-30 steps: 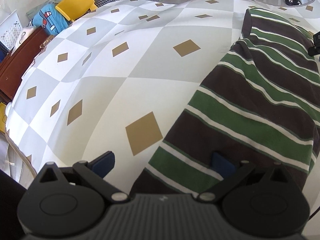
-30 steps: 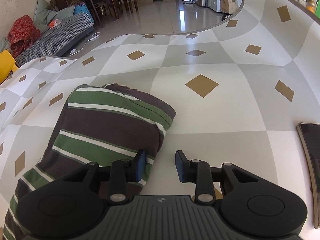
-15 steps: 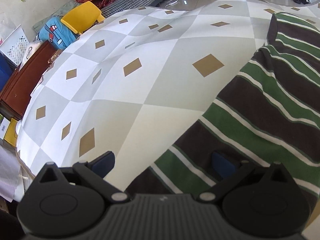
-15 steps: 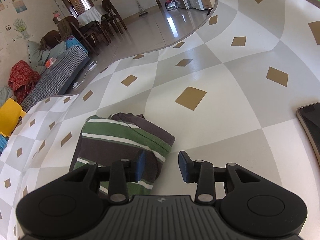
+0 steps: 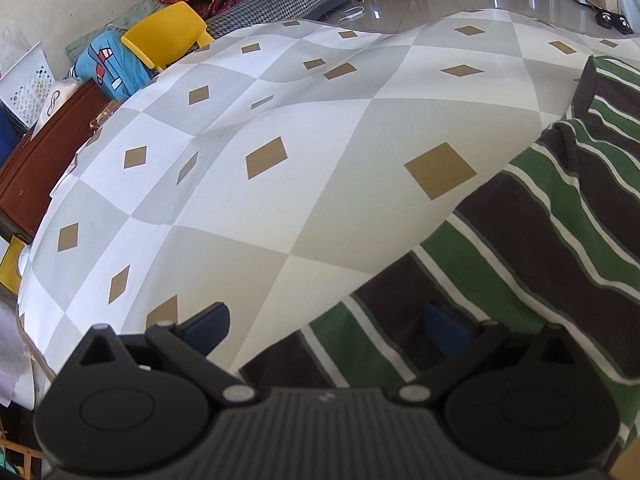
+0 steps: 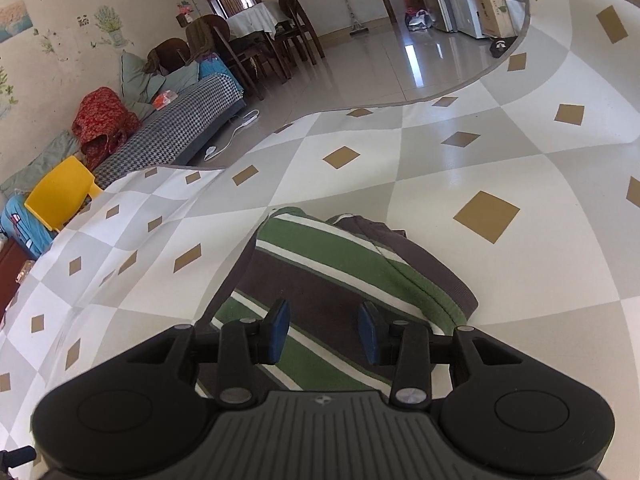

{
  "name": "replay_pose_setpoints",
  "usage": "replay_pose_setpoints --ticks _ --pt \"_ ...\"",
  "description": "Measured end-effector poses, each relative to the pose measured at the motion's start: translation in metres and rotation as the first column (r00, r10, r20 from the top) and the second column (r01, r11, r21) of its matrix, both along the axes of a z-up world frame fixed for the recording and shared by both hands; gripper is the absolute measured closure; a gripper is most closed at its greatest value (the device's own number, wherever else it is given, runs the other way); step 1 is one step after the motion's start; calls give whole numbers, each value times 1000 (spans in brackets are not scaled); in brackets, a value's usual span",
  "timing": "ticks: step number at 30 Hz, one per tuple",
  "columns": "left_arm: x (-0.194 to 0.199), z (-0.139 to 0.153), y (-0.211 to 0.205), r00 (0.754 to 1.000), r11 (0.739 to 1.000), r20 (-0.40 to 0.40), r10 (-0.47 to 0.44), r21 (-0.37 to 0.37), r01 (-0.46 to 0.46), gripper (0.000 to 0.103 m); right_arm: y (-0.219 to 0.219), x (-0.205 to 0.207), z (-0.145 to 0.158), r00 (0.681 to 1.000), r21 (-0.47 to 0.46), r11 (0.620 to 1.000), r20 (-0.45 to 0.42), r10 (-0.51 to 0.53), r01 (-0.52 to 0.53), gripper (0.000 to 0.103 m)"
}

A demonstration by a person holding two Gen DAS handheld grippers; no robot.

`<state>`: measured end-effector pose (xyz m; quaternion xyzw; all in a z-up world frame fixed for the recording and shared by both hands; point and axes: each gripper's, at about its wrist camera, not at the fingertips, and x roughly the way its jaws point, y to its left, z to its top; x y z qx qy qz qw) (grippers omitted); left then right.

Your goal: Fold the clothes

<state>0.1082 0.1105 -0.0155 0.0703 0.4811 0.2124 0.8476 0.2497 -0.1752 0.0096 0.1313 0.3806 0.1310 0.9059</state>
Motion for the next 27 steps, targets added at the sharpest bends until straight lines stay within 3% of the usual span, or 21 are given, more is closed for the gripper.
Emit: replay_pose_setpoints --ticks 16,21,27 --pt "17 4 20 998 991 17 57 -125 -55 0 6 -2 -11 1000 -221 975 -15 -15 11 68" --pt "-6 17 -2 998 992 38 -49 -112 53 0 2 -7 -11 1000 -272 962 -25 -12 4 68" --pt "-33 4 -18 996 985 -8 -93 -150 91 0 -3 -16 -10 999 -318 948 -43 -17 2 68"
